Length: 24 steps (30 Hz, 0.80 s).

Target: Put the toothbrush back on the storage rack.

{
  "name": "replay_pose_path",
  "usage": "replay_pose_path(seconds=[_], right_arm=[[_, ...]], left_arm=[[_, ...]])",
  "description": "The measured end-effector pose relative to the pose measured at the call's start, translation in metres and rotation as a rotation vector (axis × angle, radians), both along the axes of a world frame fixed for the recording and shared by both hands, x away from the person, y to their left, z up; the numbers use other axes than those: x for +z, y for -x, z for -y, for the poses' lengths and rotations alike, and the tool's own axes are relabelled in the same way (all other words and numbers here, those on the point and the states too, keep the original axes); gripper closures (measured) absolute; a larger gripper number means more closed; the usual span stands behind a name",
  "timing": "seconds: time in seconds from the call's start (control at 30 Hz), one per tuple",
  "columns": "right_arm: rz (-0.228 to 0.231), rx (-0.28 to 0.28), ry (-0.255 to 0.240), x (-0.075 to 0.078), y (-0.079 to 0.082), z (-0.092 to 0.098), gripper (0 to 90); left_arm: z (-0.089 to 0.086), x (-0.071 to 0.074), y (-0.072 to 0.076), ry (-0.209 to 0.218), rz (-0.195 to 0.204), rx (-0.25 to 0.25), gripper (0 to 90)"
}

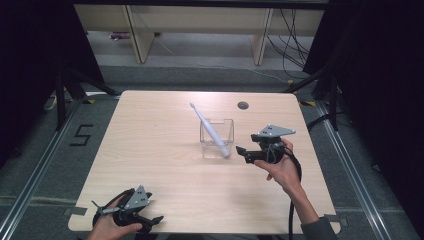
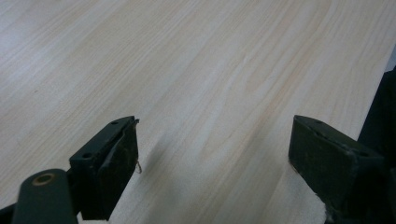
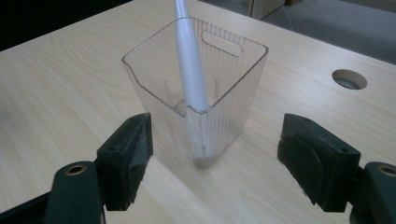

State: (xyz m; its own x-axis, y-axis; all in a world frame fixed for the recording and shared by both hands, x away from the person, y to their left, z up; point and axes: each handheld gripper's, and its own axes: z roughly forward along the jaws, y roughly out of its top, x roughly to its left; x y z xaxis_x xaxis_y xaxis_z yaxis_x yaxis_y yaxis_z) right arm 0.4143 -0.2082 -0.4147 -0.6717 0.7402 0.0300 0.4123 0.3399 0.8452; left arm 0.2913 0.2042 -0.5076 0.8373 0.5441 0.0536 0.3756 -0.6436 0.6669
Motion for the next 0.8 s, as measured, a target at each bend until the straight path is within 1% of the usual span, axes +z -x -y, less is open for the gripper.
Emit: replay_pose_path(seconds=[0.03,0.07,0.1,0.13,0.17,0.2,0.23,0.27,0.3,0.33,0.37,0.4,0.43,0.47,0.5,0.53,0.57,0.6,0.63,0.7,0.73,0.77,0.8], right_arm=[[-0.013,-0.008,-0.007,0.000,0.002,-0.001,26.5],[-0.004,0.001,0.005,0.000,0.003,0.001,26.3],[-0.015,0.001,-0.005,-0.001,0.004,0.001,25.9],[-0.005,0.001,-0.009,-0.002,0.005,0.001,25.6],[-0.011,0.007,-0.010,-0.003,0.006,0.001,25.0],[-0.017,0.003,-0.025,-0.004,0.007,0.000,24.7],[-0.015,0.001,-0.009,-0.005,0.008,0.000,24.6],[-0.015,0.001,-0.009,-0.005,0.008,0.000,24.6],[-0.011,0.014,-0.014,-0.006,0.008,0.000,24.4],[0.002,0.004,-0.006,-0.007,0.010,0.000,23.3],[-0.008,0.010,0.000,-0.007,0.011,0.000,23.2],[-0.020,0.009,-0.010,-0.007,0.012,-0.001,23.1],[-0.013,0.009,-0.014,-0.008,0.013,-0.002,23.0],[-0.019,0.009,-0.014,-0.008,0.014,-0.002,22.6],[-0.010,0.015,-0.016,-0.009,0.014,-0.003,22.4],[-0.016,0.014,-0.007,-0.009,0.016,-0.002,22.4],[-0.022,0.009,-0.011,-0.009,0.017,-0.003,22.3],[-0.022,0.009,-0.011,-0.009,0.017,-0.003,22.3],[-0.011,0.017,-0.015,-0.010,0.017,-0.003,22.2],[-0.037,0.011,-0.019,-0.011,0.020,-0.003,22.2],[-0.025,0.009,-0.011,-0.012,0.020,-0.002,22.1],[-0.038,0.010,-0.013,-0.012,0.021,-0.002,22.1],[-0.041,0.010,-0.019,-0.014,0.022,-0.002,22.1]], left_arm=[[0.000,-0.001,0.000,0.008,0.003,0.003,15.5],[0.000,-0.001,0.001,0.012,0.005,0.006,15.5],[0.000,-0.001,0.001,0.010,0.006,0.006,15.5],[0.000,0.000,0.001,0.011,0.001,0.000,15.5],[0.000,0.000,0.001,0.005,0.002,-0.003,15.5],[0.001,0.000,0.002,0.016,0.003,0.007,15.5],[0.000,0.000,0.001,0.012,0.010,0.001,15.5],[0.000,0.000,0.001,0.012,0.010,0.001,15.5],[0.000,0.000,0.001,0.012,0.009,0.005,15.5],[0.000,0.000,0.001,0.012,0.008,0.004,15.5],[0.000,0.000,0.001,0.005,0.008,0.002,15.5],[0.000,0.000,0.001,0.008,0.008,0.005,15.5],[0.000,0.000,0.000,0.007,0.007,0.001,15.5],[0.000,0.000,0.001,0.005,-0.001,-0.003,15.5],[0.000,0.000,0.001,0.010,-0.007,0.004,15.5],[0.000,0.000,0.000,0.005,0.006,-0.003,15.5],[0.000,0.000,0.001,0.012,0.010,0.005,15.5],[0.000,0.000,0.001,0.012,0.010,0.005,15.5],[-0.001,0.000,0.001,0.011,0.009,0.005,15.5],[0.000,0.000,0.001,0.009,0.009,0.007,15.5],[0.000,0.000,0.001,0.007,0.002,-0.001,15.5],[0.000,0.000,0.001,0.006,-0.003,0.001,15.5],[0.001,0.000,0.001,0.011,-0.008,0.006,15.5]])
